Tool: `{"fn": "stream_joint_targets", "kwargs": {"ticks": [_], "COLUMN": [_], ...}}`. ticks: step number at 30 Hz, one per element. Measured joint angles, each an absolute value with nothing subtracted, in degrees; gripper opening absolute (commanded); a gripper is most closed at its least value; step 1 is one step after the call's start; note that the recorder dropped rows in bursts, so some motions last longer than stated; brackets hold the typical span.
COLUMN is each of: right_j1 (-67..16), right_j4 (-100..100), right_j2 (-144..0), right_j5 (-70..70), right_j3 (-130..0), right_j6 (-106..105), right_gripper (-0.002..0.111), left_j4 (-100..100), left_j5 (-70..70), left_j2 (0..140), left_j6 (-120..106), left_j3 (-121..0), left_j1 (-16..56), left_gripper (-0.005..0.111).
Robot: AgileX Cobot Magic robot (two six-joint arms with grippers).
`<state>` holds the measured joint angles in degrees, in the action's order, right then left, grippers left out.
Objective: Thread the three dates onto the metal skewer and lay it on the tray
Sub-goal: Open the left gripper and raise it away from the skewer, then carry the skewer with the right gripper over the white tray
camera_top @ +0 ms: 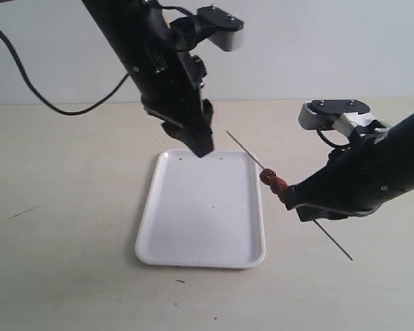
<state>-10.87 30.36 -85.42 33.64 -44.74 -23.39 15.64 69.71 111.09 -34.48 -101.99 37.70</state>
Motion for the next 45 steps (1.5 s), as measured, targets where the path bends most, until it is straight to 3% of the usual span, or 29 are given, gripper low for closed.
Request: {"fn": "stream_joint_targets", "kwargs": {"ticks": [1, 6, 13, 21, 27, 45], "right_j1": [-11.1, -16.2, -23.9, -30.1, -34.2, -34.4], "right_j4": [30.8, 32.2, 32.8, 33.1, 33.9, 36.8], "right_j2": [-86.1, -87.9, -91.1, -100.8, -109.3, -112.7], "right_j5": [32.2, 24.3, 10.3, 3.9, 1.1, 0.7], "right_j3": [-44.7, -44.7, -44.7, -48.8, -55.3, -55.5], "right_j6": [-22.7, -16.9, -1.6, 9.9, 18.8, 15.3], "right_gripper": [0.000, 0.000, 0.000, 0.000, 0.000, 0.000], "left_j4": [12.9, 7.3, 17.7, 22.0, 25.7, 27.6], "left_j5": [69.7, 69.7, 67.8, 44.9, 30.8, 28.8], "left_j2": [110.8, 108.2, 98.4, 76.3, 60.8, 57.1], "left_j6": [-31.5, -23.2, -21.6, -23.9, -23.4, -23.2], "left_j3": [-101.3, -94.2, -78.3, -59.7, -48.3, -45.6], "left_j1": [37.7, 35.6, 27.6, 19.0, 18.4, 18.4], "left_gripper": [-0.001, 0.001, 0.001, 0.001, 0.001, 0.001]}}
